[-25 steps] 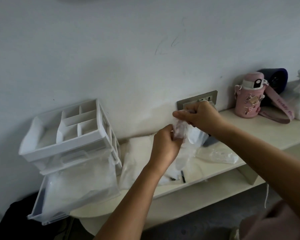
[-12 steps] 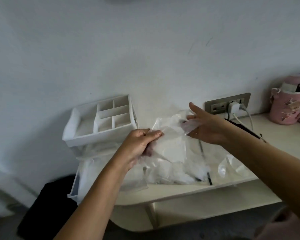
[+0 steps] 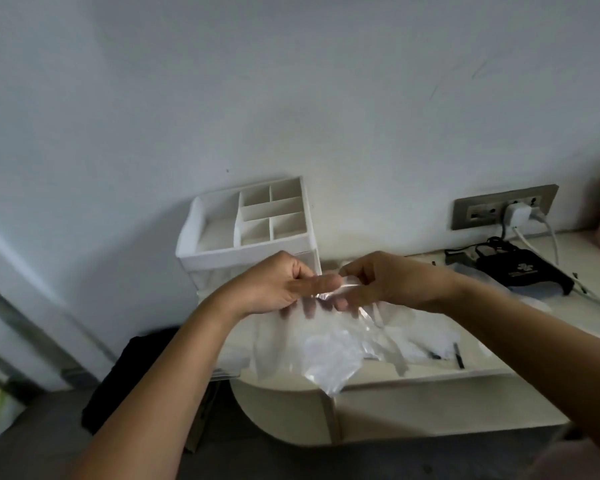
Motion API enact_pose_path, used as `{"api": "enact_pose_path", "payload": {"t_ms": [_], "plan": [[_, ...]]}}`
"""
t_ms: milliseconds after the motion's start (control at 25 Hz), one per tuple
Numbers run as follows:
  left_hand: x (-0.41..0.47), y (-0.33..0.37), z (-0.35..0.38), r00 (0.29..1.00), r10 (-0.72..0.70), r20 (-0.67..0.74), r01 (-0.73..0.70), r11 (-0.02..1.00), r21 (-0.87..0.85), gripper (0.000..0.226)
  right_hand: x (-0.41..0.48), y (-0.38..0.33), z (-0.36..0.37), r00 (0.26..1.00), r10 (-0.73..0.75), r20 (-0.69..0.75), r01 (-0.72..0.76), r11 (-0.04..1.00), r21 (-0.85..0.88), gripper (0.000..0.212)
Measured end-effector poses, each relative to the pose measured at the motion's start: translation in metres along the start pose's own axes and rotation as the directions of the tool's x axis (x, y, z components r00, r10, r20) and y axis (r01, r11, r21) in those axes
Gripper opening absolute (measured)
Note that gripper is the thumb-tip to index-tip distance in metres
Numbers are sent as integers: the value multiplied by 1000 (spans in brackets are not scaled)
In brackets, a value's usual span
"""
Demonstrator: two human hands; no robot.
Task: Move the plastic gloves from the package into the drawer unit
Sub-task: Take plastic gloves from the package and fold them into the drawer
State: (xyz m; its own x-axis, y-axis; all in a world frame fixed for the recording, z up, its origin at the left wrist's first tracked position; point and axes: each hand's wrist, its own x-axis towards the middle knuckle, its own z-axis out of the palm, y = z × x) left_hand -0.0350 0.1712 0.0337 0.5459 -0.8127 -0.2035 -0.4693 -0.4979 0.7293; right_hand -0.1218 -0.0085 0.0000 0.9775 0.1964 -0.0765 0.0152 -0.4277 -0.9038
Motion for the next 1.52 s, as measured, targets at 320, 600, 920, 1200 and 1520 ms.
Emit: {"api": "enact_pose_path", "payload": {"t_ms": [320,600,920,1200,1520], "plan": [[-3,-59,-13,940,-274,-202,72,740,-669,7,11,8,7,961,177,-211,-137,972,192,21],[-7,-37,-9,913,30,-407,-131,966,-225,12,14,-12,9,945,52,-322,-131,965,-228,59],[-19,-50,-27,941,13,-337,-106,961,-257,6,24,-12,12,977,67,-204,-72,997,-17,8],[-13,-66,-23,928,8,-372,-87,977,-196,8,59,-33,22,984,126,-128,-159,941,-299,23],[-14,-108,-30,836,-345,-427,165,900,-404,28,58,-1,18,879,290,-379,-352,930,-104,22]]}}
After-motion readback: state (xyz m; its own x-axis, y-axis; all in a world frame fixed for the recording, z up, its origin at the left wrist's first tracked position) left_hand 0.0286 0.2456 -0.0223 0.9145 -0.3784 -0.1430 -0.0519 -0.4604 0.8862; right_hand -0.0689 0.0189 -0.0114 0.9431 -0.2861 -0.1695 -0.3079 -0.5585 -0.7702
